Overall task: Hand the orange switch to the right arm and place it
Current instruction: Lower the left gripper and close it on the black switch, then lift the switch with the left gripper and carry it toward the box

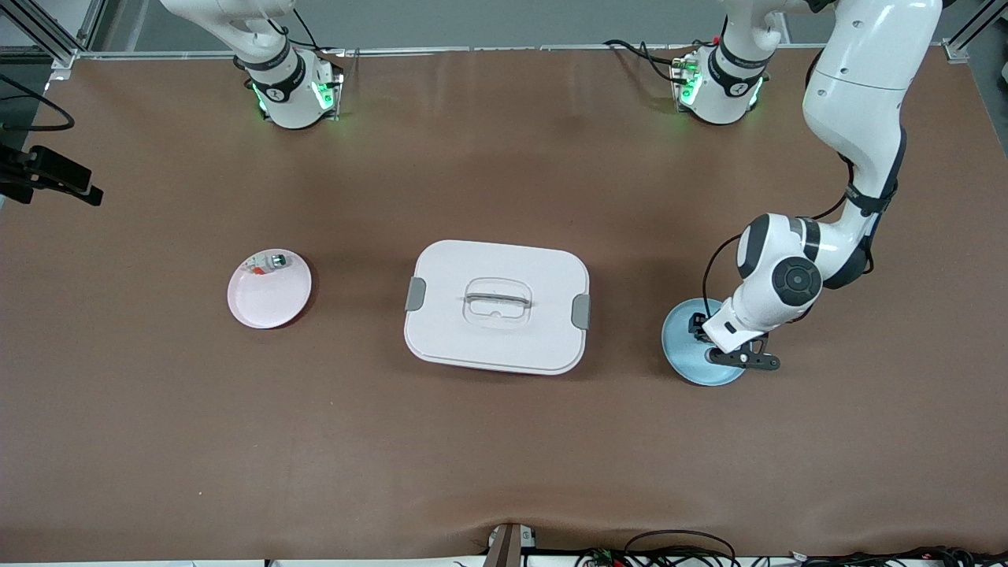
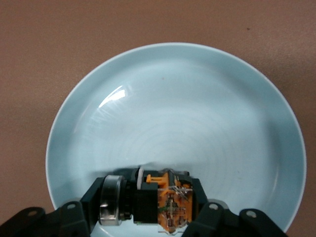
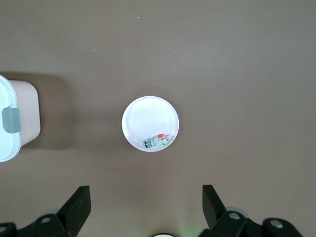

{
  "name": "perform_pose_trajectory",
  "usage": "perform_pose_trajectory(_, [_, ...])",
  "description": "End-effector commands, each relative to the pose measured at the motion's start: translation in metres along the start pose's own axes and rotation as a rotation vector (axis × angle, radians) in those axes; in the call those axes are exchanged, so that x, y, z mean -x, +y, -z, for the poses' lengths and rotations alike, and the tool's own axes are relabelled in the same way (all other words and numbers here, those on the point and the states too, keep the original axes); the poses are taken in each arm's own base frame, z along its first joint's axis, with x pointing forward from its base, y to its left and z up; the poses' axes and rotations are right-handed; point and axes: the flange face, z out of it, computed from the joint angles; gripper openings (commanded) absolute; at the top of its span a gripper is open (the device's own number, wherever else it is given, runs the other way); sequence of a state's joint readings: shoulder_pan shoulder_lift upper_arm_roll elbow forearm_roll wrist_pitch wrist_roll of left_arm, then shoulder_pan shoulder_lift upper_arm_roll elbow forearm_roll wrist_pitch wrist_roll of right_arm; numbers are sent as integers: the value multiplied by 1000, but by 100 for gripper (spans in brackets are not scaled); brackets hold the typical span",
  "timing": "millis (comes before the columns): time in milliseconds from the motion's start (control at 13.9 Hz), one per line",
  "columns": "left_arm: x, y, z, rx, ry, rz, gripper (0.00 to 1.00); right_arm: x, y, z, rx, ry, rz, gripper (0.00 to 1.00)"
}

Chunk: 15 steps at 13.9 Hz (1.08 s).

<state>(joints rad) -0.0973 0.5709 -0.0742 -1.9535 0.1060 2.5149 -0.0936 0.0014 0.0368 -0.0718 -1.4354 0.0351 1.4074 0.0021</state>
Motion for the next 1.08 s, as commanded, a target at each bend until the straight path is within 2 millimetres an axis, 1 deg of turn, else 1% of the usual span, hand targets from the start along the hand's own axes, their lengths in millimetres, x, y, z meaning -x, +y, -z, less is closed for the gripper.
perform_pose_trajectory(0, [1,-4,23,-16,28,25,24,2,-4,6,16,17,-36,100])
perform_pose_trajectory(72, [2,-4,34,-19,24,28,24,2,-4,6,16,19,-36,100])
perform_pose_trajectory(215, [2,-16,57,-20,9,55,24,2,0,5,16,16,-31,100])
perform_pose_trajectory(287, [4,-17,73,-21,4,61,24,2,1,5,19,16,-32,100])
perform_pose_trajectory(431, [8,-18,96,-24,-39,73,24,1,0,5,31,18,-29,100])
perform_pose_trajectory(574, [16,-19,126,-12,-76,103,24,1,1,5,31,18,-31,100])
perform_pose_trajectory(646, [22,-17,143,2,-101,125,24,1,1,5,31,18,-31,100])
perform_pose_trajectory(790, [29,-17,184,16,-136,147,24,1,1,5,31,18,-32,100])
perform_pose_trajectory(933, [27,-15,225,28,-205,159,24,1,1,5,31,18,-34,100])
perform_pose_trajectory(1005, [26,-11,249,44,-240,176,24,2,1,6,34,18,-34,100])
